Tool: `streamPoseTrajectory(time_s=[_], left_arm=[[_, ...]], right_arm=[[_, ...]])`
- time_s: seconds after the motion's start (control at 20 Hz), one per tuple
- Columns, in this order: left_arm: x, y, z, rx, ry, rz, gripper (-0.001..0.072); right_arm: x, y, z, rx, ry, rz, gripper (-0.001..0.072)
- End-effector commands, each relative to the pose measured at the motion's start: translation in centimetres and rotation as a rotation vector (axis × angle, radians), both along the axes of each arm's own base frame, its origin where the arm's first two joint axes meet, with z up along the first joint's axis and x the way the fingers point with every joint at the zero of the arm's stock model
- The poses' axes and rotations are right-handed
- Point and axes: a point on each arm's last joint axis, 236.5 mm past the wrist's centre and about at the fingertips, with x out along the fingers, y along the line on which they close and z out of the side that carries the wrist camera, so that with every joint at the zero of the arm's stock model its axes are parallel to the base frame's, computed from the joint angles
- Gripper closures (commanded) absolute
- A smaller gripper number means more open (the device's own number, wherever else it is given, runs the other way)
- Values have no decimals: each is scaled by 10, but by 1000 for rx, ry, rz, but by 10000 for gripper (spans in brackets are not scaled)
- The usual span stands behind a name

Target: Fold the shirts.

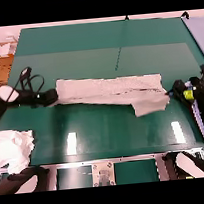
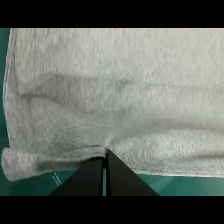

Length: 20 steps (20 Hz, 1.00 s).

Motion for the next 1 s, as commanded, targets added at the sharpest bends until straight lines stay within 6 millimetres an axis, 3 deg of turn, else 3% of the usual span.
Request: streamPoseTrajectory(time_s=[0.0,0.15,0.4,0.45,0.5,0.55,0.6,0.7,0.75,0.8,0.95], left_arm=[[52,-5,11,1,-44,-23,685],[95,-13,-8,-13,-20,-42,684],[144,-21,-54,-46,30,-20,682],[151,-24,-59,-65,25,-4,647],[159,-27,-59,-89,-2,8,345],[168,-28,-54,-99,-40,19,197],[174,-26,-49,-95,-67,28,216],[179,-16,-36,-92,-77,22,218],[180,-10,-28,-96,-69,15,218],[180,-4,-20,-103,-64,11,218],[181,15,2,-116,-53,3,218]], right_arm=[[67,-4,28,-30,-145,-11,699],[119,-4,17,-27,-152,5,698],[188,-4,-42,-24,-106,23,698],[197,-3,-50,-22,-99,29,698],[205,-4,-57,-21,-96,32,697],[212,-6,-58,-24,-102,34,687],[218,-12,-54,-42,-126,53,590],[217,-26,-35,-96,-174,157,274],[209,-37,-28,-110,-164,206,162],[198,-48,-25,-114,-139,244,121],[159,-72,-32,-70,-60,323,111]])
